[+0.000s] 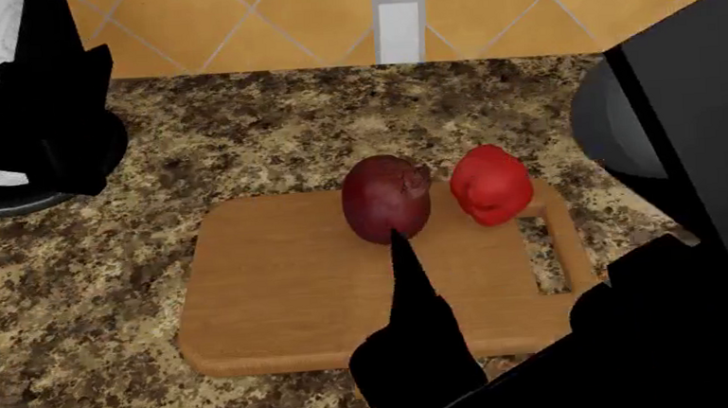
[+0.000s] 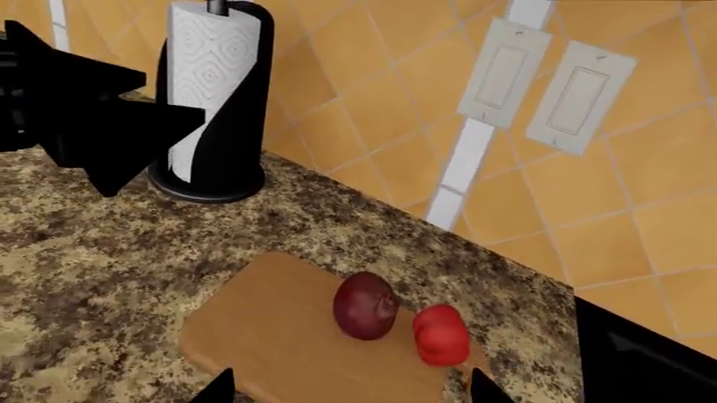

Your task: Place the avocado, onion, tomato and bell pepper on the cutting board.

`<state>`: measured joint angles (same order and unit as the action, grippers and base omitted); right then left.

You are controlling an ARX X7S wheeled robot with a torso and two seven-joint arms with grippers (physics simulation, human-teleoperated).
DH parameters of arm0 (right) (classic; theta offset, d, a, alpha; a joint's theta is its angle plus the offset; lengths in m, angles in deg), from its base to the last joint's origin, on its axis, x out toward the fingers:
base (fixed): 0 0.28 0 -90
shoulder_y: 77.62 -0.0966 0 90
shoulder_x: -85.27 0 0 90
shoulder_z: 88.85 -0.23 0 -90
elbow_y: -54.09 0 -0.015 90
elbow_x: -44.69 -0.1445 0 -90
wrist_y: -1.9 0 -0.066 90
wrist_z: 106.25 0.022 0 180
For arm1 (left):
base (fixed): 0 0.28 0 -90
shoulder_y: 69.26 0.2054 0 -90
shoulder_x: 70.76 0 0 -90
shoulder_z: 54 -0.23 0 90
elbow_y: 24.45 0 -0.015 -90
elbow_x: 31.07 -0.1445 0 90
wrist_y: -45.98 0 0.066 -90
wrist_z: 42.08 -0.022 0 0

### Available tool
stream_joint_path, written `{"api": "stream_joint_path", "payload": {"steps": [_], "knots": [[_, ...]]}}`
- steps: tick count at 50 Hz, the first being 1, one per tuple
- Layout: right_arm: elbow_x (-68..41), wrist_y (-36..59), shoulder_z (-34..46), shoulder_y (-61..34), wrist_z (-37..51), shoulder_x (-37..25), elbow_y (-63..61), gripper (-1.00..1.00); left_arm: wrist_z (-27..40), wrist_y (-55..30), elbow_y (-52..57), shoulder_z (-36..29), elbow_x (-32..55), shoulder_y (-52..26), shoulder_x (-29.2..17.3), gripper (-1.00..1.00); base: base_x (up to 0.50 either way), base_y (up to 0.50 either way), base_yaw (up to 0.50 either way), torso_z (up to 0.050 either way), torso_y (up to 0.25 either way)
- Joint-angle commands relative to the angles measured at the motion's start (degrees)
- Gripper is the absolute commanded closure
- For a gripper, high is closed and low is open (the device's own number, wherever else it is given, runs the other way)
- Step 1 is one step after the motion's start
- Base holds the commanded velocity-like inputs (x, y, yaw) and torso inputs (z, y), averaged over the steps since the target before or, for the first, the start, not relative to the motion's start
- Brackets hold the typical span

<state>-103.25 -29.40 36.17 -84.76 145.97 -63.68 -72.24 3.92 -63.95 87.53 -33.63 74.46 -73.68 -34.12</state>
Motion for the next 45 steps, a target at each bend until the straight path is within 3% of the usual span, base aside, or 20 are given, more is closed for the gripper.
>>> {"api": "stream_joint_path", "payload": {"steps": [1,26,45], "knots": [[-5.5,-1.8,1.9,-1.0,1.3,-0.6,-2.7,-1.0,-2.2,-0.2,-0.6,1.8,-1.1,-0.3,1.7,-1.0,0.0,0.0,0.0,0.0,0.0],[-12.9,-3.2,5.9,-0.2,2.0,-3.1,-7.3,-1.0,-2.4,-0.7,-1.4,2.0,-2.4,-0.8,2.5,-1.0,0.0,0.0,0.0,0.0,0.0],[-10.2,-2.5,7.1,2.9,1.3,-5.3,-8.6,-1.0,-2.6,-0.5,-1.2,2.0,-3.2,0.2,2.2,-1.0,0.0,0.0,0.0,0.0,0.0]]}}
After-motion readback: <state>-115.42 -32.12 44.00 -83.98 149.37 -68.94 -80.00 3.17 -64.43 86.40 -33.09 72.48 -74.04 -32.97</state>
